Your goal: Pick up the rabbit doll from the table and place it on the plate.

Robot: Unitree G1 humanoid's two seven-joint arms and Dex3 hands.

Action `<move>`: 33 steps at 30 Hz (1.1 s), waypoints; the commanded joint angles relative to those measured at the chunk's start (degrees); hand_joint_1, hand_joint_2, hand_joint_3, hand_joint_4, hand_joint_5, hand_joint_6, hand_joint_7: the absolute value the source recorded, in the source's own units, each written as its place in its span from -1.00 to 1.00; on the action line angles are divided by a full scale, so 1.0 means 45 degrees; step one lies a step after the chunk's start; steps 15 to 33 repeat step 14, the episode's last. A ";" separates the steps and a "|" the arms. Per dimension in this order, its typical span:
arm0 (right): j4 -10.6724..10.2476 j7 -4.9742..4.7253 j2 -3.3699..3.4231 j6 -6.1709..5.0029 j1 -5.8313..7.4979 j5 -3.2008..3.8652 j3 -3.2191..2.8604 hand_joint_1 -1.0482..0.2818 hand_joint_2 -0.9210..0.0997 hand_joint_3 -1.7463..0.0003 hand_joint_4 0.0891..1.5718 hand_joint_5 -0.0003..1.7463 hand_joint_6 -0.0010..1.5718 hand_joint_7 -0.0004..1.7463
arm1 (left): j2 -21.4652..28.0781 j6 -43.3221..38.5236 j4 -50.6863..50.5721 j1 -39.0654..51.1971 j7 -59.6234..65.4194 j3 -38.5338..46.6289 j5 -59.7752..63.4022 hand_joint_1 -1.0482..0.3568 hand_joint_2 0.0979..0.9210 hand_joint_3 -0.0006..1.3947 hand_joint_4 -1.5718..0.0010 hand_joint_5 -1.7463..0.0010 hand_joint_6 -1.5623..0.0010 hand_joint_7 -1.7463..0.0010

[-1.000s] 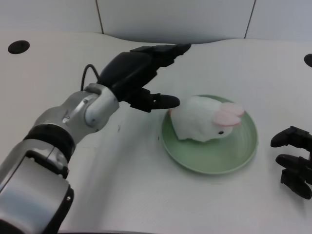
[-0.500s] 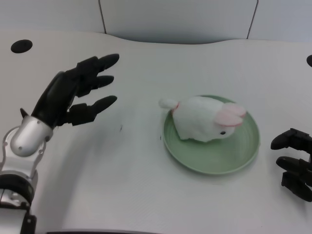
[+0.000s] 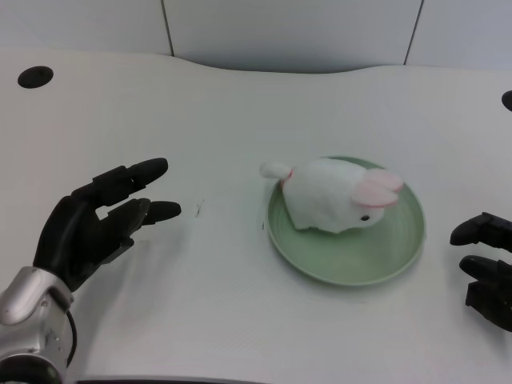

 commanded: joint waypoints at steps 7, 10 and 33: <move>0.0004 -0.0030 -0.0302 0.0209 0.0003 0.0107 -0.0241 0.03 -0.97 0.96 0.63 1.00 -0.38 1.00 | 0.0216 0.3221 -0.0487 0.0447 0.0023 0.0195 -0.0277 -0.35 1.00 -0.40 0.19 -0.99 0.32 -0.72; -0.0038 0.0023 -0.0303 0.0120 0.0006 0.0034 -0.0172 0.04 -0.99 0.97 0.63 1.00 -0.36 1.00 | 0.0402 0.4152 -0.0486 0.0195 0.0228 0.0166 -0.0201 -0.35 1.00 -0.41 0.19 -1.00 0.34 -0.80; -0.0062 -0.0005 -0.0296 0.0125 -0.0027 -0.0002 -0.0135 0.01 -1.00 0.96 0.67 1.00 -0.29 1.00 | 0.0498 0.5036 -0.0679 0.0045 0.0449 0.0123 -0.0147 -0.36 1.00 -0.38 0.25 -1.00 0.40 -0.88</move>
